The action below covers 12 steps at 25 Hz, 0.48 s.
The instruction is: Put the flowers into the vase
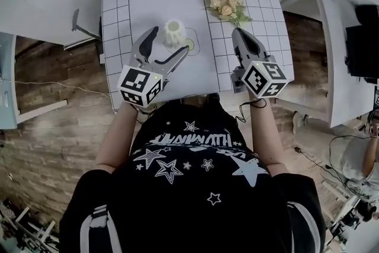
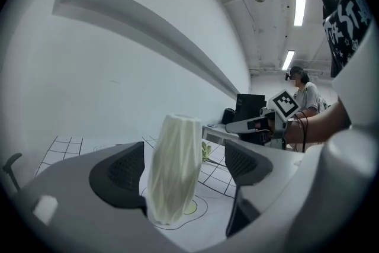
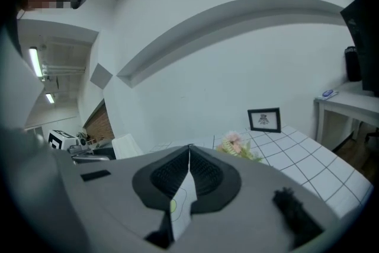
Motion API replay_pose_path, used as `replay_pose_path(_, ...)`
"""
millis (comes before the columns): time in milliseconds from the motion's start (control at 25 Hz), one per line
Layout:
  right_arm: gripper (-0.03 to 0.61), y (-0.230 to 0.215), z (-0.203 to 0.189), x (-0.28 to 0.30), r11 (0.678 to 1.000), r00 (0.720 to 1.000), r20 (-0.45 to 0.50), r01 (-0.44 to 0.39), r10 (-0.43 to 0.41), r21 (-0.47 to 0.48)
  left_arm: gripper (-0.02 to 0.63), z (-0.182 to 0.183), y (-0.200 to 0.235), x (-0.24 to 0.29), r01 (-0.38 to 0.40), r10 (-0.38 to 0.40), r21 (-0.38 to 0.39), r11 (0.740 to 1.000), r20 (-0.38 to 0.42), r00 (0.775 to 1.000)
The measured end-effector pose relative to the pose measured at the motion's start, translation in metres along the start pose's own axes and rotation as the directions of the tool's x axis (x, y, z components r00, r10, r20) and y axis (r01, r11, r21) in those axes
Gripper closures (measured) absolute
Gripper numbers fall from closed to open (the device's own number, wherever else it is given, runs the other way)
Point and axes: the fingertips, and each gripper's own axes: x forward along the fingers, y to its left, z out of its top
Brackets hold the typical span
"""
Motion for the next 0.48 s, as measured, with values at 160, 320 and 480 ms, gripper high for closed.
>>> replay_pose_path(160,0.566,-0.011,-0.003,-0.013,0.998,0.998,0.004,0.067,-0.067,0.012,0.186,-0.004,0.006,0.015,0.006,-0.006,0.045,0.999,-0.005,1.000)
replay_pose_path(320,0.566,-0.019,-0.004,-0.023,0.993,0.994,0.002,0.113,-0.113,0.020,0.186,-0.010,0.007,0.026,0.013,-0.011,0.071,0.997,-0.024,1.000)
replay_pose_path(480,0.566,-0.026,-0.006,-0.027,0.990,0.990,0.000,0.139,-0.139,0.031,0.190,-0.015,0.008,0.033,0.008,-0.004,0.102,0.995,-0.042,0.999)
